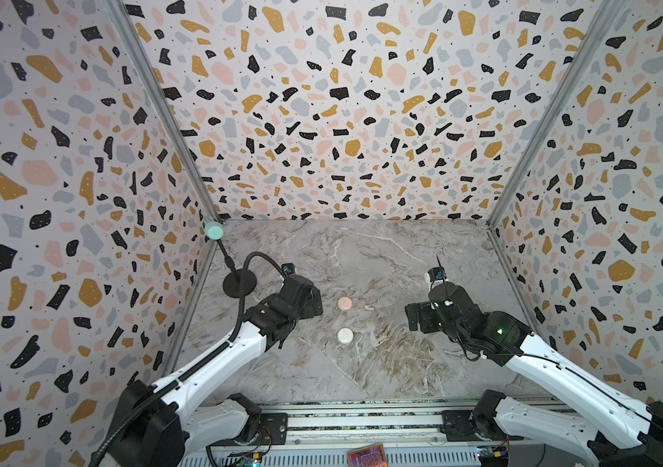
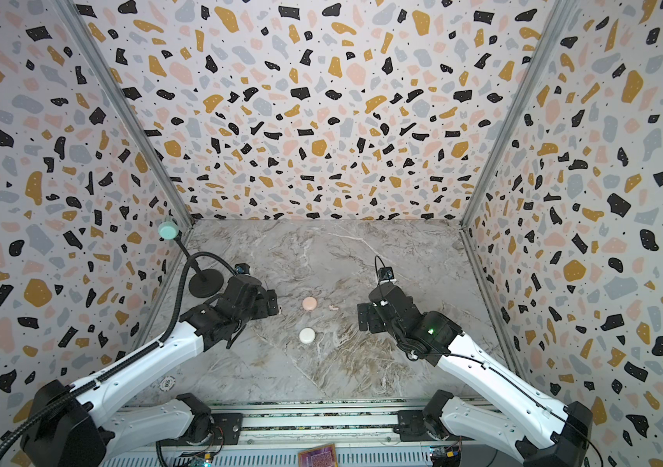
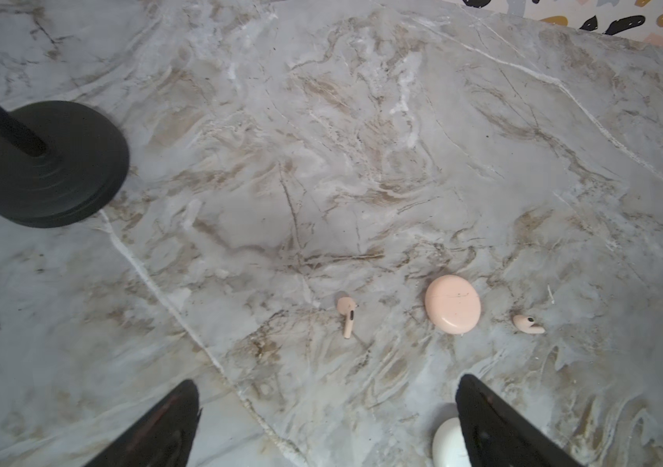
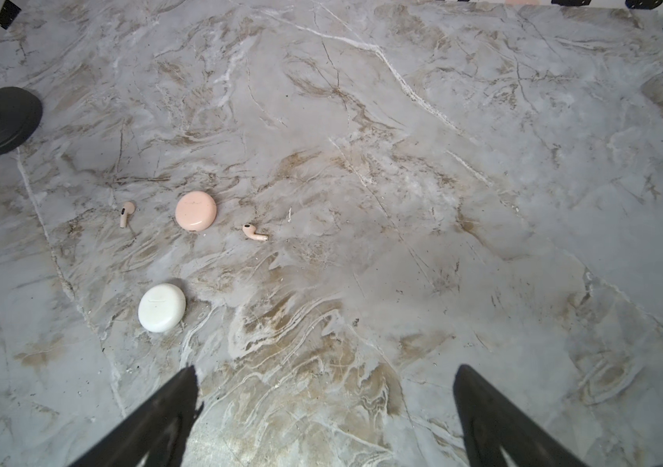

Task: Insert the wireless bluetooth earbuds into the charging case
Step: 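Move the left gripper over the pink case and pink earbuds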

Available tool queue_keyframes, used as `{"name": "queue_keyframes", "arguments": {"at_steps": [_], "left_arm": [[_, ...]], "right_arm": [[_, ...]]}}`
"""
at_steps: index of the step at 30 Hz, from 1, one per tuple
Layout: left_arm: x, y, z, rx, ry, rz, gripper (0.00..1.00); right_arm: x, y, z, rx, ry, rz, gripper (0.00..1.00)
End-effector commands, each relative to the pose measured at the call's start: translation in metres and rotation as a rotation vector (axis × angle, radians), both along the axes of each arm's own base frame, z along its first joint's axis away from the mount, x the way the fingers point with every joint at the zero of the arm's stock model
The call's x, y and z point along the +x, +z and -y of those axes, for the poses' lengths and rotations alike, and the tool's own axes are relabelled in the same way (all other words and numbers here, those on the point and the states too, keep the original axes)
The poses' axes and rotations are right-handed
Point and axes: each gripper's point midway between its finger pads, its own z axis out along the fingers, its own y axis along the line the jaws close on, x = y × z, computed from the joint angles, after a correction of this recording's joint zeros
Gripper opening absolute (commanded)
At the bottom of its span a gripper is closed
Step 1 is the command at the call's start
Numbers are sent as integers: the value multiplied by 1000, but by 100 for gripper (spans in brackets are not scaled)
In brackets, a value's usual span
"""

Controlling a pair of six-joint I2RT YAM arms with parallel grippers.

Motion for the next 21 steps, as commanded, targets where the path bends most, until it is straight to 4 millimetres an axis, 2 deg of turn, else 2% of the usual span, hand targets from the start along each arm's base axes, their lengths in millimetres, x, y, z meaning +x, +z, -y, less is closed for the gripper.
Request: {"name": "queue_keyframes", "arguments": {"at_steps": [1,8,12,21], "left_arm": [[4,-5,21,-69,-3,-73,100],[5,-33,53,-25,5,-201,100],[6,-52,71,-25,19,-290,100],[27,-76,98,60,18,-390,100]], "right_arm": [[2,4,17,-55,-62,11,99],[0,11,28,-147,-57,2,99],[-3,16,27,-132,-42,0,99],[-9,6,33,-88,-67,13,99]]}}
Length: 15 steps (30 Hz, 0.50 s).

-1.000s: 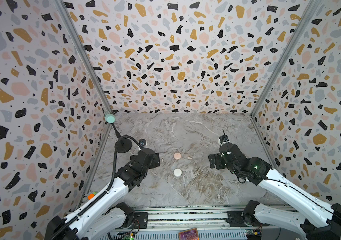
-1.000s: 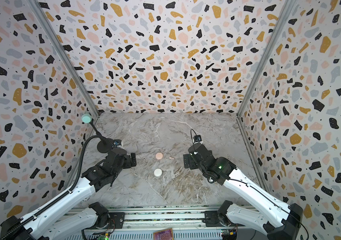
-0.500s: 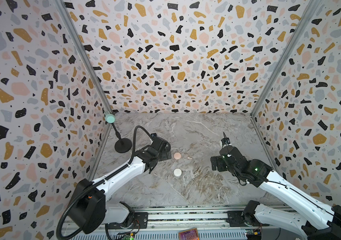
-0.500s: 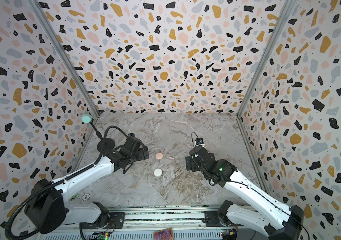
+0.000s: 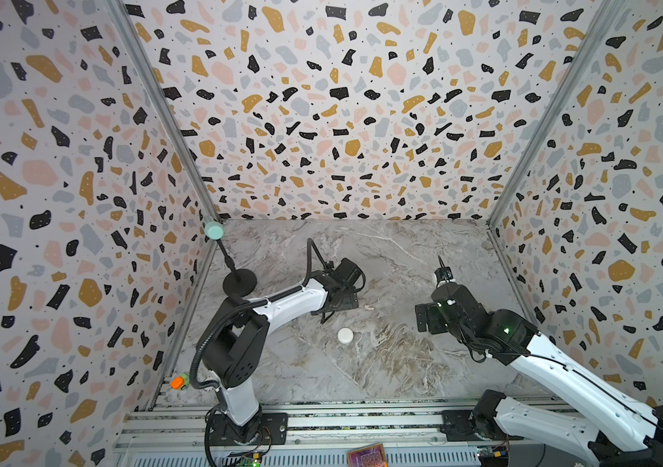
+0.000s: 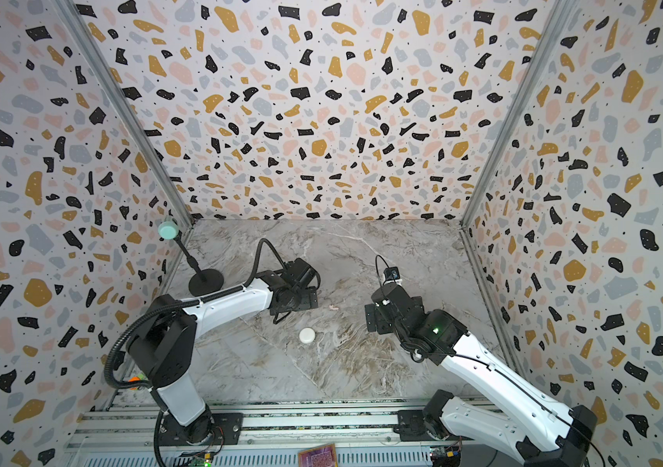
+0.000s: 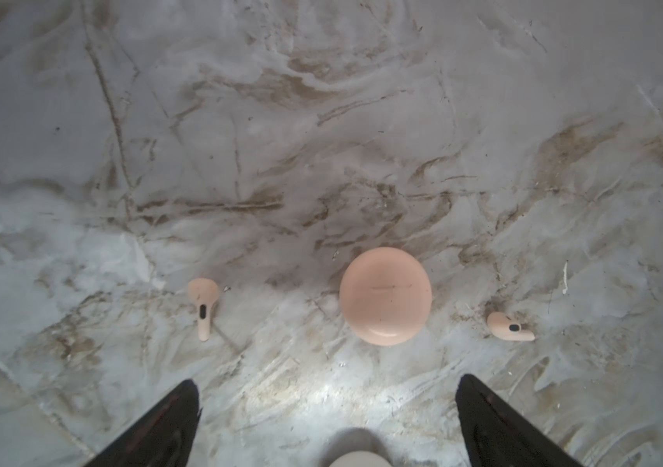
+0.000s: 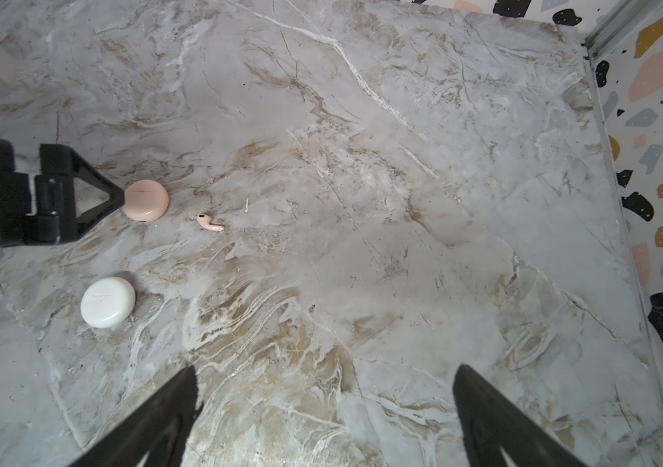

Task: Insert the wireless bluetooth earbuds into the charging case
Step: 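Move the left gripper over the pink case and pink earbuds, then lower the left gripper and close it on the pink round case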

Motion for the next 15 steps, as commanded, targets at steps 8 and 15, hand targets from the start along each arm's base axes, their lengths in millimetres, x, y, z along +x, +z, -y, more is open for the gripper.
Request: {"name": "queue_keyframes", "arguments": {"at_steps": [8,15], "left_arm": [[8,-17,23,33,-28,-83,98],[5,-33,25,29,-23,-110,90]], "right_arm": [[-4,7,9,52,-25,53,99],[-7,13,12,84,-30,81,99]]}}
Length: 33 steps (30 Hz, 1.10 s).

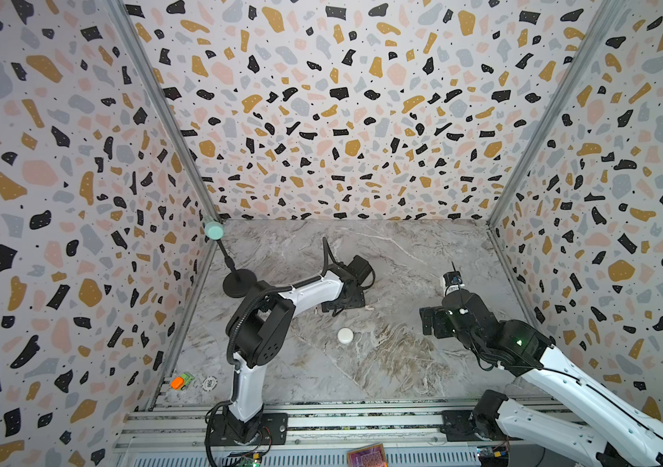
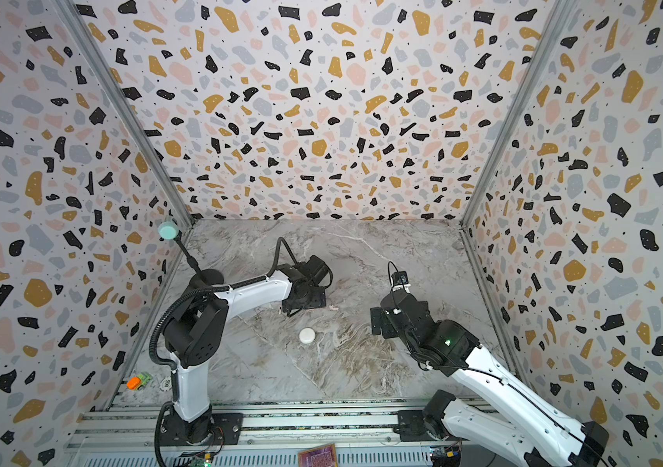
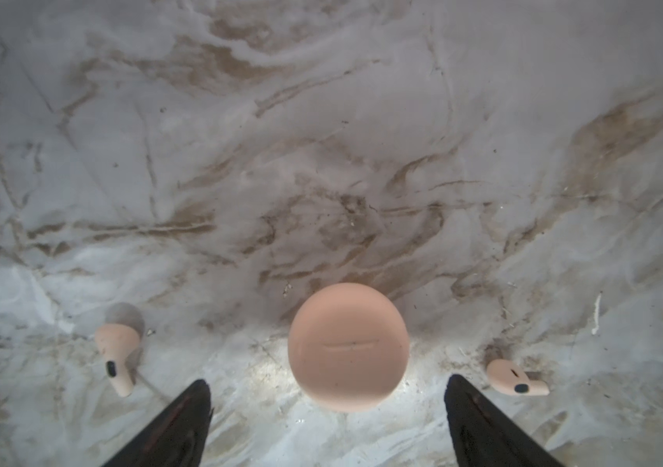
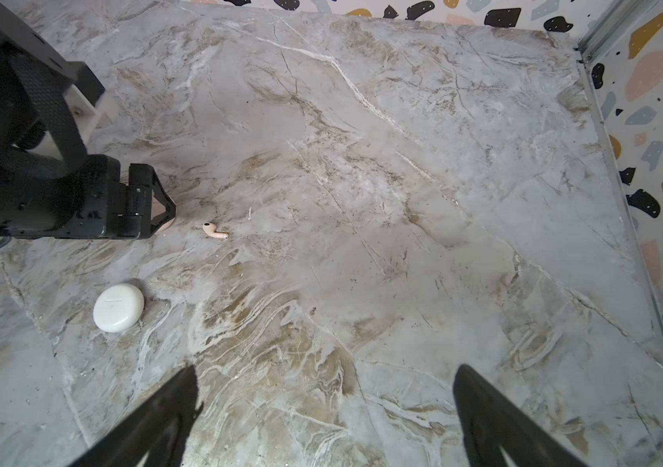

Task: Insert the wireless bluetooth earbuds into the charging case
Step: 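Lower the left gripper and close it on the pink round case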

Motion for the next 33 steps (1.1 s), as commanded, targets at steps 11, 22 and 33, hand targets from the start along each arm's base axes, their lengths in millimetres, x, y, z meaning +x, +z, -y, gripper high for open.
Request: {"name": "queue_keyframes", "arguments": {"at_steps": [11,22,33], "left_arm": [[1,-13,8,0,-16,-33,80],[7,-21,10,23,-25,-32,72],[9,-26,9,39,-25,-31,63]], "right_arm": [[-4,12,9,67,-32,58,99],[-5,11,9,71,-29,60,99],[-5,11,9,77,-26,66,99]]}}
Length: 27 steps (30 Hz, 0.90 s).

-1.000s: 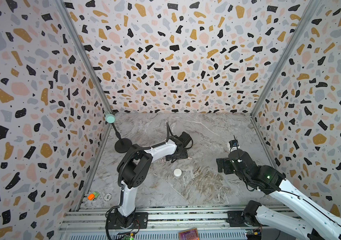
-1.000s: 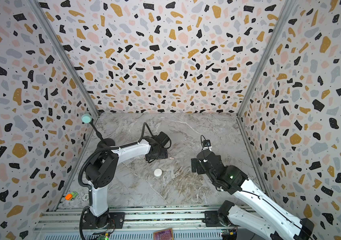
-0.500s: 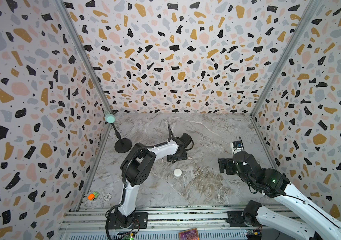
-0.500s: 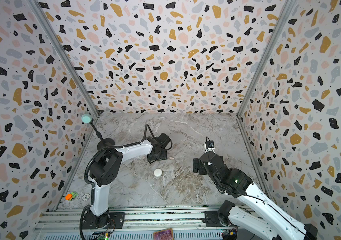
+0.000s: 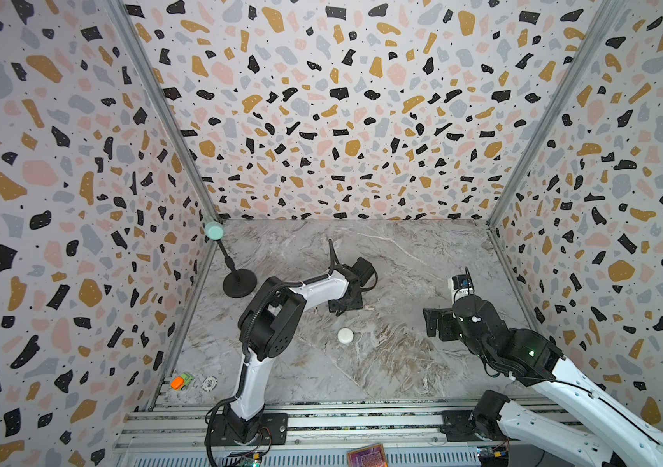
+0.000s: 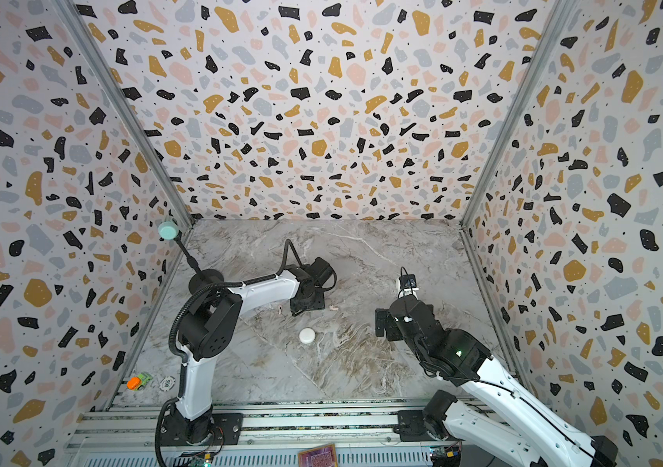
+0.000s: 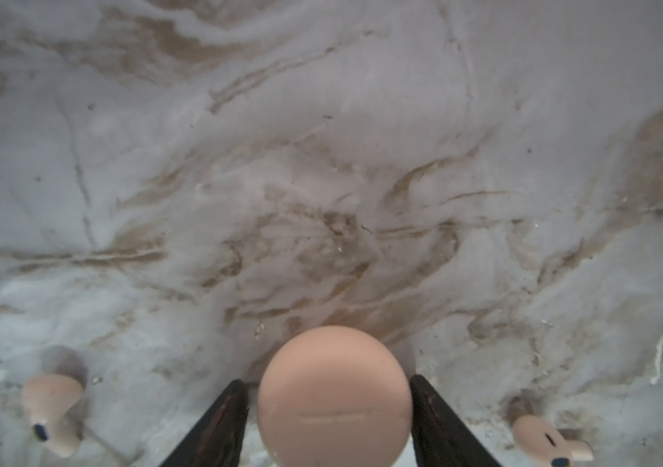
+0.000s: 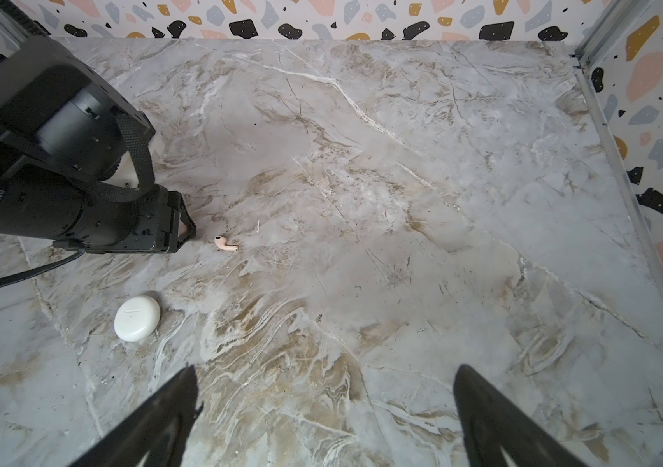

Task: Insert the wireless bluetooth earbuds into the charging case
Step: 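Lower the left gripper and close it on the pink round case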

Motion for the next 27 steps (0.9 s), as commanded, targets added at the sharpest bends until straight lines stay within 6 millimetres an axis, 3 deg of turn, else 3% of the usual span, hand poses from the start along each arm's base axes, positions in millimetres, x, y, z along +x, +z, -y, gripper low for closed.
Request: {"name": "queue_keyframes", "arguments": {"at_steps": [1,11,18,20,23,27], "left_arm": [[2,-5,2,12,-14,-3,62],[3,-11,4,21,-32,-11,52],[1,-14,0,46,-60,-14,39],[0,-13,0,41,-77,-10,28],[-3,-10,2,21,-118,-4,0],[-8,1,5,-2,-193,2,0]], "right_arm": [[1,3,3,15,-17,20,99],[0,4,3,18,-16,23,99],[0,4,3,21,-14,23,99],[0,4,3,22,-12,24,99],[0,4,2,25,-9,23,99],[-1,5,1,29,-1,20,99]]}}
